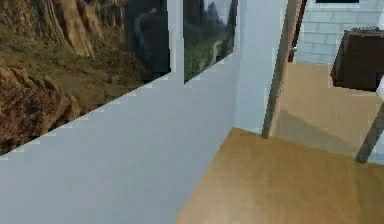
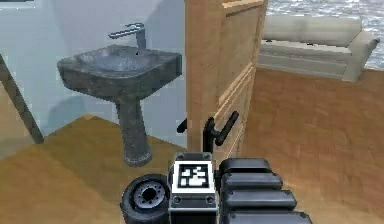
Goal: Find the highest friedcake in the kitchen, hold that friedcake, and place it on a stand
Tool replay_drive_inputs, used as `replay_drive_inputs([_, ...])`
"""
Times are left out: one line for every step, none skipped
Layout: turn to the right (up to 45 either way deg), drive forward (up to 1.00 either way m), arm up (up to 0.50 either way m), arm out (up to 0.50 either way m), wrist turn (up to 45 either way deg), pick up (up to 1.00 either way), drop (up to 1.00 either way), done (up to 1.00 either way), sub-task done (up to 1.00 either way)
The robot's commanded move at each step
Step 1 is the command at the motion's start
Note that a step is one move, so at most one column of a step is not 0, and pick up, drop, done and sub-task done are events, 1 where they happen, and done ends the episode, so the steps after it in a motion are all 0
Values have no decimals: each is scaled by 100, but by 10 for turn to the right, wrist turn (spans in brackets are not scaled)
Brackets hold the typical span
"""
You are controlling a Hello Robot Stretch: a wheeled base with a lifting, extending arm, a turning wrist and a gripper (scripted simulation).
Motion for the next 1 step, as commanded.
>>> replay_drive_inputs([210, 0, 0, 0, 0, 0, 0, 0, 0])
